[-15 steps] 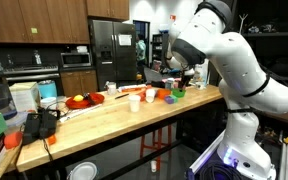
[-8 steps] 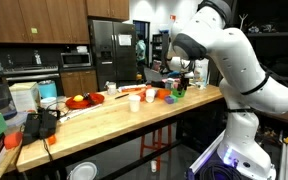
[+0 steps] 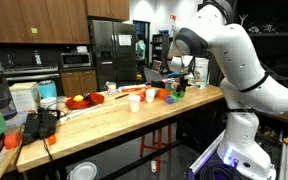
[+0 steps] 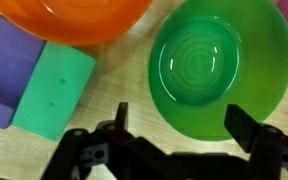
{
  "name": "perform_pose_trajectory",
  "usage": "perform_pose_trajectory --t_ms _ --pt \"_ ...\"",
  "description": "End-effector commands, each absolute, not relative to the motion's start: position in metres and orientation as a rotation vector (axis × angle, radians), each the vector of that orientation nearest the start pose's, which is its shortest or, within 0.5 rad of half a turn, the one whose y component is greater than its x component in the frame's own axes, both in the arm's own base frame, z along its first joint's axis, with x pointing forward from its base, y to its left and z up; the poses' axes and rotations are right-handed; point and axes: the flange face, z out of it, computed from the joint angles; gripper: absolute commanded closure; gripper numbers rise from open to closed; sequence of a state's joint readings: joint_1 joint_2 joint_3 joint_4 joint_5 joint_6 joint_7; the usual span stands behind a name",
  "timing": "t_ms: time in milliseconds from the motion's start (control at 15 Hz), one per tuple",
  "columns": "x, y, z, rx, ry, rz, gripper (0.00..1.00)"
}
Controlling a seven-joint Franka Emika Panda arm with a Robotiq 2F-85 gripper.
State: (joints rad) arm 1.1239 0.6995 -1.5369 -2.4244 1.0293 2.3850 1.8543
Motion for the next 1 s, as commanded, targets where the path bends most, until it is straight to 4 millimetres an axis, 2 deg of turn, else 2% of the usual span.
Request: perform_pose_trajectory --t_ms 0,467,600,933 --pt "0.440 -0.215 0.297 -0.231 2.943 -0.144 0.32" --pt "0.437 -0.220 0.296 -0.221 2.948 -0.137 0.87" --pt "0.437 -0.223 0.301 -0.228 2.946 -0.159 0.99" --pt "0.438 -0.232 0.329 -0.289 2.934 -0.288 0.99"
